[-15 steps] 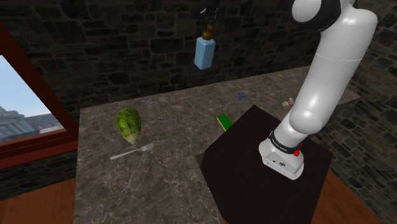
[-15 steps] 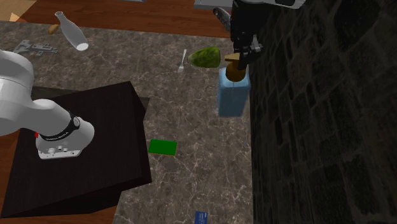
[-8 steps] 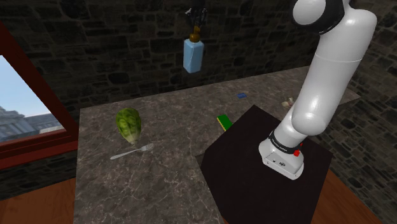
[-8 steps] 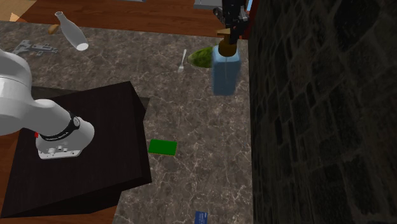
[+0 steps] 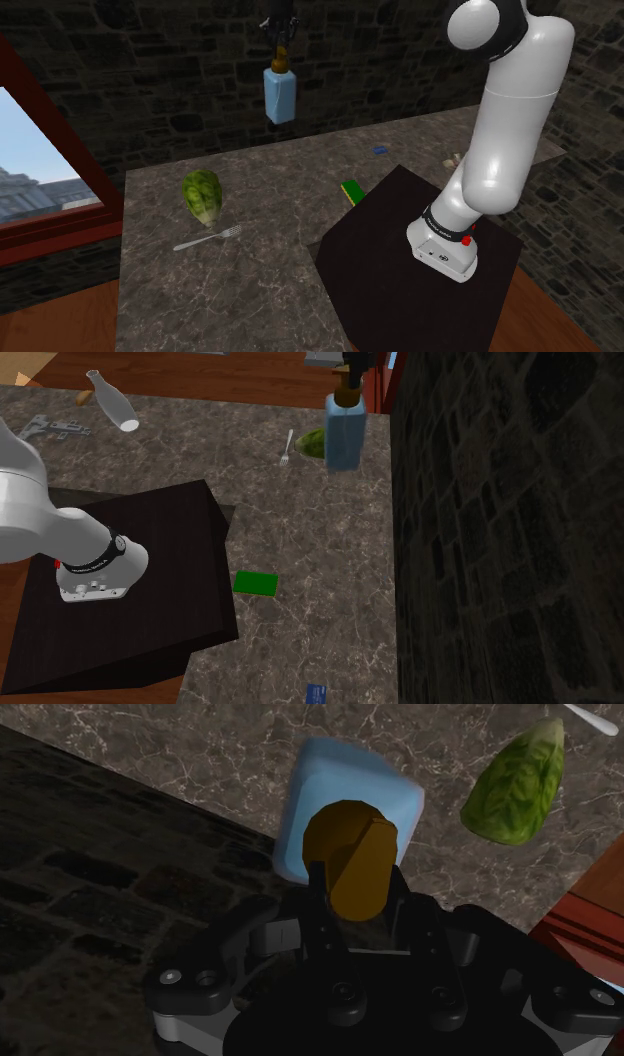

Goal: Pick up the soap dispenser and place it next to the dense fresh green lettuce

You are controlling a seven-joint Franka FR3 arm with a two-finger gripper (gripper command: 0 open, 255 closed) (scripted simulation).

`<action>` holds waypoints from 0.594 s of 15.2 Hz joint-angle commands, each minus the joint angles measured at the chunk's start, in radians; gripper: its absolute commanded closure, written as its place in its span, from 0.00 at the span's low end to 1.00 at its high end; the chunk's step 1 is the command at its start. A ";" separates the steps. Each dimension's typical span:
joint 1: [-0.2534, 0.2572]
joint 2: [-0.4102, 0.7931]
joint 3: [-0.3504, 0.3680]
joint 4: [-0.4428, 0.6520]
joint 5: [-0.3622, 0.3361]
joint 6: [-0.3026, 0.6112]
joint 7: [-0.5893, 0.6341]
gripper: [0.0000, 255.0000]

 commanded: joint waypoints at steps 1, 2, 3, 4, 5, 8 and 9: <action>0.029 0.022 0.014 0.036 -0.004 -0.014 0.045 1.00; 0.042 0.039 0.020 0.061 -0.006 -0.023 0.064 1.00; 0.055 0.058 0.026 0.090 -0.007 -0.034 0.083 1.00; 0.069 0.078 0.032 0.120 -0.009 -0.045 0.102 1.00; 0.082 0.099 0.037 0.154 -0.010 -0.057 0.121 1.00; 0.121 0.177 0.052 0.276 -0.015 -0.104 0.175 1.00; 0.135 0.208 0.057 0.326 -0.017 -0.123 0.192 1.00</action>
